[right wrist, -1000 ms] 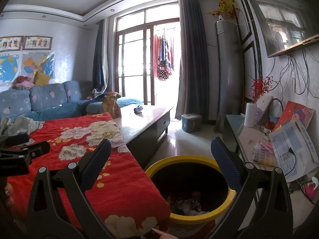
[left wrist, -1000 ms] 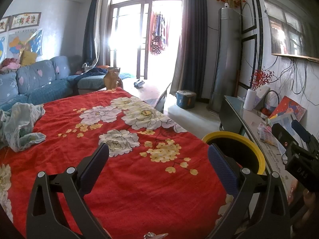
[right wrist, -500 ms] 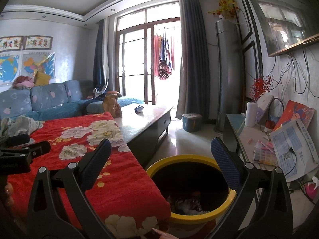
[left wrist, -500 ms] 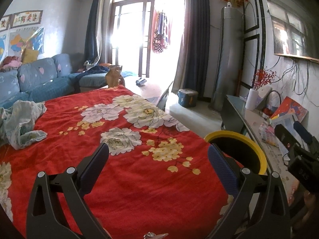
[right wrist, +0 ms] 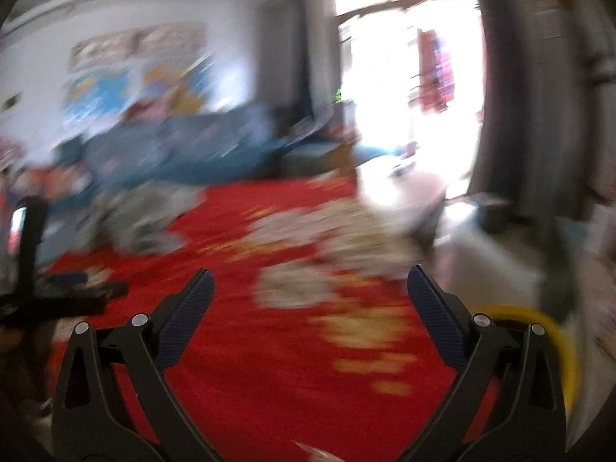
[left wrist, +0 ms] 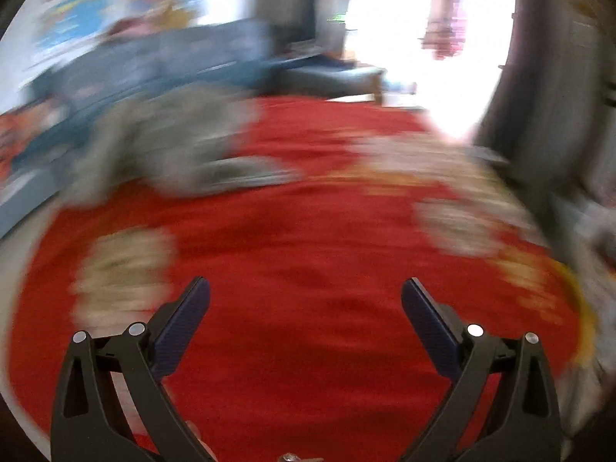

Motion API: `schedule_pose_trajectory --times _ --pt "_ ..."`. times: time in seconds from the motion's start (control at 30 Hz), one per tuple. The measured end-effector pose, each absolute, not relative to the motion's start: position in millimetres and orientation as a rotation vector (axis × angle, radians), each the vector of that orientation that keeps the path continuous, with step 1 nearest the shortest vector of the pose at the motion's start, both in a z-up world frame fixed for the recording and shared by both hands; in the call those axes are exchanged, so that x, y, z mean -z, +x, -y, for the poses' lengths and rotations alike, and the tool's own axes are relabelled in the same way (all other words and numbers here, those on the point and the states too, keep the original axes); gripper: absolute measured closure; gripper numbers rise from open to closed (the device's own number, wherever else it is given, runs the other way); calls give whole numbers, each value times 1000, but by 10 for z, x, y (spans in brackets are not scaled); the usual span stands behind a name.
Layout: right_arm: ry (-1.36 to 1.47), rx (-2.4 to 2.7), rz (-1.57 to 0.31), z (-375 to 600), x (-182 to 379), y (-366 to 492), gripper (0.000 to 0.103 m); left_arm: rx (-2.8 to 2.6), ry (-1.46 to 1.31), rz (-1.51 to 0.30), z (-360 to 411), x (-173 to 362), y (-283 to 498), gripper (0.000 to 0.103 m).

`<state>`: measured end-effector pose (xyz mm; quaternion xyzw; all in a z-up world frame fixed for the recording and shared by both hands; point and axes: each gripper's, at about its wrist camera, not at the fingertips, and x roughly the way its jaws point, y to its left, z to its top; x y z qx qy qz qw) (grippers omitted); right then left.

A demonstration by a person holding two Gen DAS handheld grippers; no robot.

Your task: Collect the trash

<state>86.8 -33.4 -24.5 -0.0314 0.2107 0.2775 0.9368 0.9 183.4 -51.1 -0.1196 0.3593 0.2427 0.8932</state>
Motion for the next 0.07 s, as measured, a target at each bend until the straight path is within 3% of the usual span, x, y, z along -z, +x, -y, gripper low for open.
schedule_pose_trajectory --times 0.07 --pt "-105 -723 -524 -386 290 966 11 -667 -306 -768 -2499 616 -226 6"
